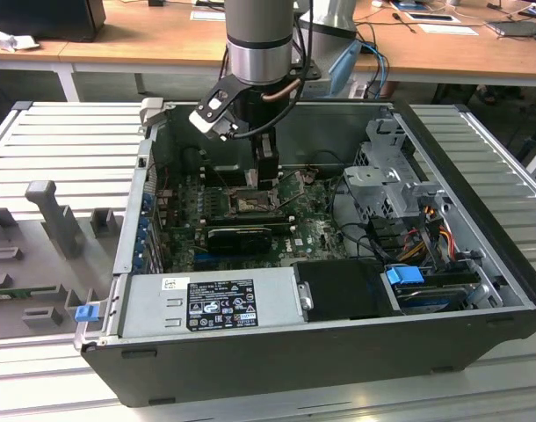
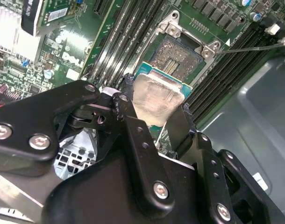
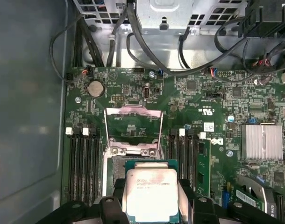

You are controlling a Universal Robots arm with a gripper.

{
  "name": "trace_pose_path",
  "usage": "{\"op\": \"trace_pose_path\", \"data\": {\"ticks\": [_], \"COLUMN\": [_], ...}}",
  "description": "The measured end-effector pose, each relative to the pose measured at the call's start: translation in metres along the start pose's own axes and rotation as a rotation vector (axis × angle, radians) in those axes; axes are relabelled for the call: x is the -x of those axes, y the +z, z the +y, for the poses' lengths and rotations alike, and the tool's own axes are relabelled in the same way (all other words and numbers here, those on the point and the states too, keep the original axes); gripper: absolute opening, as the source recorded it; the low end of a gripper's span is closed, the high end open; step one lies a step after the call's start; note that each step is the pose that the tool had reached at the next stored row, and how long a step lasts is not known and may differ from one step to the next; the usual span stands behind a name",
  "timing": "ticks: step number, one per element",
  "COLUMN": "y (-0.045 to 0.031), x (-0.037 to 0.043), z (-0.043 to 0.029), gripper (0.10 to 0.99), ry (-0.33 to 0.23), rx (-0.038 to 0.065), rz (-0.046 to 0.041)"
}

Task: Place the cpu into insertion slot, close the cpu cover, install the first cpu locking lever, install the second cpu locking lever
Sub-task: 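Place the cpu into insertion slot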

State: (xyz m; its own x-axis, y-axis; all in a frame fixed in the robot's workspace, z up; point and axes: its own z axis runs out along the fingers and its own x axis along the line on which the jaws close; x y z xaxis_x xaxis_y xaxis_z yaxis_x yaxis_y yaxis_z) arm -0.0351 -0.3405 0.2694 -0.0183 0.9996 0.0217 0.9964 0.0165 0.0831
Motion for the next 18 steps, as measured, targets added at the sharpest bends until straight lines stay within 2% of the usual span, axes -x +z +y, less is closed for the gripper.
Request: {"op": "trace_pose_path", "data": {"ticks": [2,4,6,7,14,16,18], "y": [0.0035,0.0108,0.0147,0.0189,0.0346,0.0451,0.0488], "x": [-0.001,-0.0061,-0.0088,-0.0105,-0.0114,-0.0113,-0.0124], "z": [-0.0019,-0.0078,-0.0093,-0.0106,-0.0122,-0.0152,-0.0166], "gripper": [0.525,0.525,0.525,0.525,0.525,0.525,0.525], "ry": [0.003,0.003,0.003,0.003,0.003,0.014,0.013], "rx": [0.003,0.003,0.003,0.003,0.003,0.004,0.003], "rz": [-0.0003,-0.0003,-0.0003,-0.0004,-0.0004,-0.0015,-0.0014]}}
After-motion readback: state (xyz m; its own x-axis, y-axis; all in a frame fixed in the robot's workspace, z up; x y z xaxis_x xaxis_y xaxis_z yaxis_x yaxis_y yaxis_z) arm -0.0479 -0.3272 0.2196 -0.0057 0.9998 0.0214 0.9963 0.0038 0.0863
